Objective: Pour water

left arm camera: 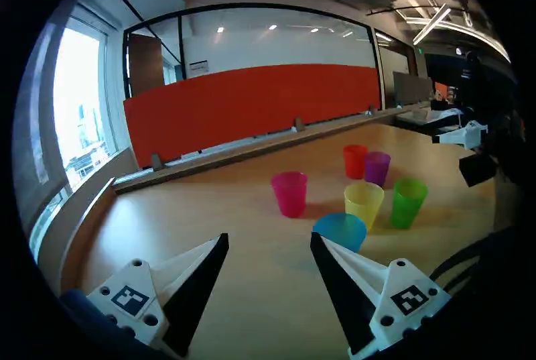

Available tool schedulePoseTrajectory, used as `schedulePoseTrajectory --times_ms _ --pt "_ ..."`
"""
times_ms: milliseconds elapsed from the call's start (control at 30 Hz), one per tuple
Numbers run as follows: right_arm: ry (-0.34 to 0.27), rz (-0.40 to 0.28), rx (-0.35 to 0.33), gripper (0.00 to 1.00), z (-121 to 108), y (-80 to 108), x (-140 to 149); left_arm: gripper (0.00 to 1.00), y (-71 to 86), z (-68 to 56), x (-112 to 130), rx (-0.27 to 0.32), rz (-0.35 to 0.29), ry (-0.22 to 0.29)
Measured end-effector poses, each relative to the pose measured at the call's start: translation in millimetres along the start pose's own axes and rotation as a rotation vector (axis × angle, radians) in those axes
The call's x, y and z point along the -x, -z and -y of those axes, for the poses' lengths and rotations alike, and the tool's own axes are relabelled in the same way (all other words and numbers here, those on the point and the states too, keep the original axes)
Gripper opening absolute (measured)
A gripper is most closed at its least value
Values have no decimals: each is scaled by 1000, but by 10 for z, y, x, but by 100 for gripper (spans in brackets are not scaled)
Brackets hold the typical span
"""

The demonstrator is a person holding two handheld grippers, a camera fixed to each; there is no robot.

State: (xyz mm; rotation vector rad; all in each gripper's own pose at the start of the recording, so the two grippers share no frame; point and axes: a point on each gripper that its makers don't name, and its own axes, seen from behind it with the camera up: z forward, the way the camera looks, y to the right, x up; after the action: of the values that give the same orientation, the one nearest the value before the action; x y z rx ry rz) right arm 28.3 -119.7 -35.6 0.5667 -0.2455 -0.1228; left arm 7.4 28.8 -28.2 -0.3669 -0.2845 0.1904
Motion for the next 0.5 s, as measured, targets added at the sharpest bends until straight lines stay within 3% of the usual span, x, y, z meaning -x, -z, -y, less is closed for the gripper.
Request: schedulePoseTrajectory --times_ms 267,500 --pt "-4 -102 212 100 -442 135 -192 90 67 208 -212 -95 -95 74" --pt "-31 -148 322 100 -595 210 -218 90 125 310 -381 -159 -159 92"
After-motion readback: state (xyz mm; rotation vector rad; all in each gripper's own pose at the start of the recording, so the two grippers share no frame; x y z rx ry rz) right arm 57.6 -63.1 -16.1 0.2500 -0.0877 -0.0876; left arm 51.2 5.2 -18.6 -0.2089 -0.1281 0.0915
